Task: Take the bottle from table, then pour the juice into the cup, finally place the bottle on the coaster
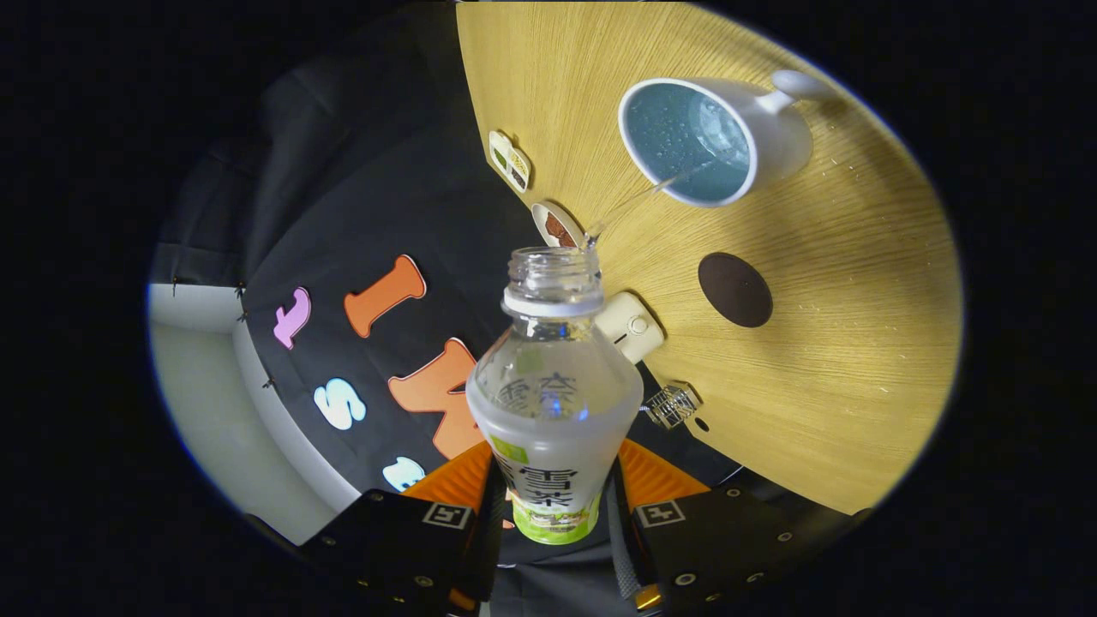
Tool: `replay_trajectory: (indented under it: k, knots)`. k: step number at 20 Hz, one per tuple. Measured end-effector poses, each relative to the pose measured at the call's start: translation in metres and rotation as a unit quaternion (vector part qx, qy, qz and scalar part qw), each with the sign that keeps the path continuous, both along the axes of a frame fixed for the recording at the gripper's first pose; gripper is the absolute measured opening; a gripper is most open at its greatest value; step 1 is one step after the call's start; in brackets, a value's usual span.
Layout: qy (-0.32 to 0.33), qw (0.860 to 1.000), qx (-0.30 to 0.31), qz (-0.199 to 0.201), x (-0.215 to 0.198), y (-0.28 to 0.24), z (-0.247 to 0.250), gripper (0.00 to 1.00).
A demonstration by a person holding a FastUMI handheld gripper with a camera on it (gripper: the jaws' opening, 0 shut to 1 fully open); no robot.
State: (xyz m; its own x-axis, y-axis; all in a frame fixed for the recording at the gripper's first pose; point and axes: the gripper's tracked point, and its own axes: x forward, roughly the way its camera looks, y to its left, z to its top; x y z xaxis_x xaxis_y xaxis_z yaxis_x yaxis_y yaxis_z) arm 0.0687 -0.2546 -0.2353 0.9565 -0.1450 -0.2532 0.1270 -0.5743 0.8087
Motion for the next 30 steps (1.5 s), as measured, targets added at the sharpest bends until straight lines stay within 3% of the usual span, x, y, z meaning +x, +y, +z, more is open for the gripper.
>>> replay_trajectory:
  k: [7, 10, 13, 17, 19, 22, 25, 28, 30]
  knots:
    - [0.001, 1.0, -0.022, 0.0, -0.009, -0.003, -0.003, 0.55]
    - [0.015, 0.997, -0.074, 0.005, -0.007, -0.003, -0.006, 0.55]
    - [0.061, 0.978, -0.196, 0.041, -0.006, -0.003, -0.019, 0.55]
    - [0.077, 0.936, -0.334, 0.076, 0.008, -0.008, -0.002, 0.55]
    - [0.088, 0.902, -0.413, 0.093, 0.016, -0.007, 0.006, 0.55]
    - [0.12, 0.829, -0.532, 0.12, 0.032, -0.008, 0.02, 0.55]
    - [0.192, 0.73, -0.639, 0.148, 0.041, -0.017, 0.019, 0.55]
    - [0.241, 0.631, -0.723, 0.145, 0.047, -0.024, 0.025, 0.56]
    - [0.266, 0.572, -0.759, 0.159, 0.056, -0.021, 0.017, 0.56]
